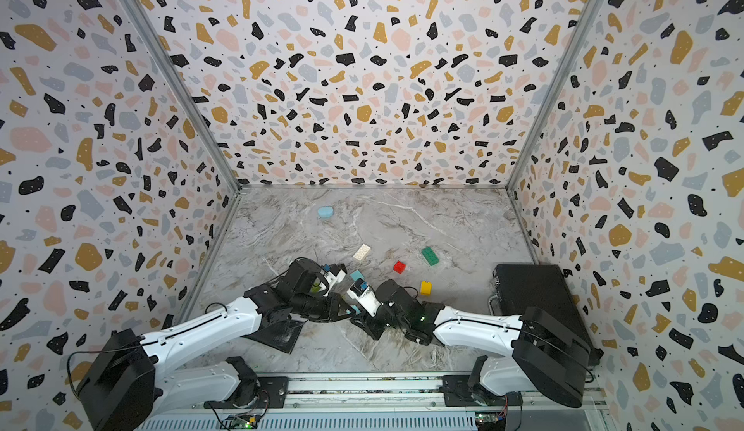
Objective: Assemble the letter h with lego
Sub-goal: Pick up the lego brick from the center of the board, then place the lego brick at the center of the board.
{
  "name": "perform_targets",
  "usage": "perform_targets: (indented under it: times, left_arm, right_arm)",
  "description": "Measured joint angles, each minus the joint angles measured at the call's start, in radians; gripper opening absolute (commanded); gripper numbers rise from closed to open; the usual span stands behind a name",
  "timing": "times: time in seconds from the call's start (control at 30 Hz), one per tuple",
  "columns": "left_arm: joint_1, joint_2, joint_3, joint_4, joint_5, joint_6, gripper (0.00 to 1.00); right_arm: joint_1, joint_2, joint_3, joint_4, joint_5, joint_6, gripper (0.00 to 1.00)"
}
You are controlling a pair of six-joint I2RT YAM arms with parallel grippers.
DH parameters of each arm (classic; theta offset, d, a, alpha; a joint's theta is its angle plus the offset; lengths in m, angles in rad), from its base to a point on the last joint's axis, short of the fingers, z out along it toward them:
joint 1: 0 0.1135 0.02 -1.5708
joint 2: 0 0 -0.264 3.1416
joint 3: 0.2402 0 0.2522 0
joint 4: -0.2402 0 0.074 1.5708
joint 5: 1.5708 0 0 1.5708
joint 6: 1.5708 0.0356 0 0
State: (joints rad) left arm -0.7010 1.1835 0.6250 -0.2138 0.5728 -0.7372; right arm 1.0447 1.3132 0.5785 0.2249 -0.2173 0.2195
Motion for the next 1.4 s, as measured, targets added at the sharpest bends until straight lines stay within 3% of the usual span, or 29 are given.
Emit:
perform_targets:
  times: [0.07, 0.13, 0.2, 0.37, 0.53, 0.77, 1.0, 1.4]
  left_arm:
    - [-0.002, -0.005, 0.010, -0.018, -0.034, 0.001, 0.00]
    - [-0.003, -0.021, 0.019, -0.049, -0.086, 0.004, 0.00]
    - [-0.003, -0.038, 0.034, -0.094, -0.159, 0.004, 0.00]
    - [-0.068, -0.048, 0.105, -0.190, -0.355, -0.003, 0.00]
    - [-0.167, 0.030, 0.188, -0.218, -0.535, -0.031, 0.00]
    - [-0.268, 0.285, 0.304, -0.245, -0.724, -0.102, 0.00]
    - [-0.345, 0.446, 0.396, -0.255, -0.848, -0.161, 0.00]
    - [-0.344, 0.481, 0.357, -0.201, -0.870, -0.119, 0.00]
  right_arm:
    - [0.000, 0.000, 0.000, 0.005, 0.012, 0.003, 0.52]
    - [0.001, -0.004, 0.000, 0.006, 0.036, 0.008, 0.68]
    - [0.001, -0.018, -0.002, 0.008, 0.062, 0.011, 0.76]
    - [0.000, -0.108, -0.038, 0.026, 0.164, 0.032, 0.86]
    - [-0.039, -0.194, -0.080, 0.012, 0.372, 0.092, 0.91]
    - [-0.141, -0.205, -0.081, -0.083, 0.603, 0.208, 0.90]
    - [-0.186, -0.206, -0.094, -0.116, 0.630, 0.259, 0.90]
    - [-0.208, -0.206, -0.094, -0.129, 0.596, 0.272, 0.90]
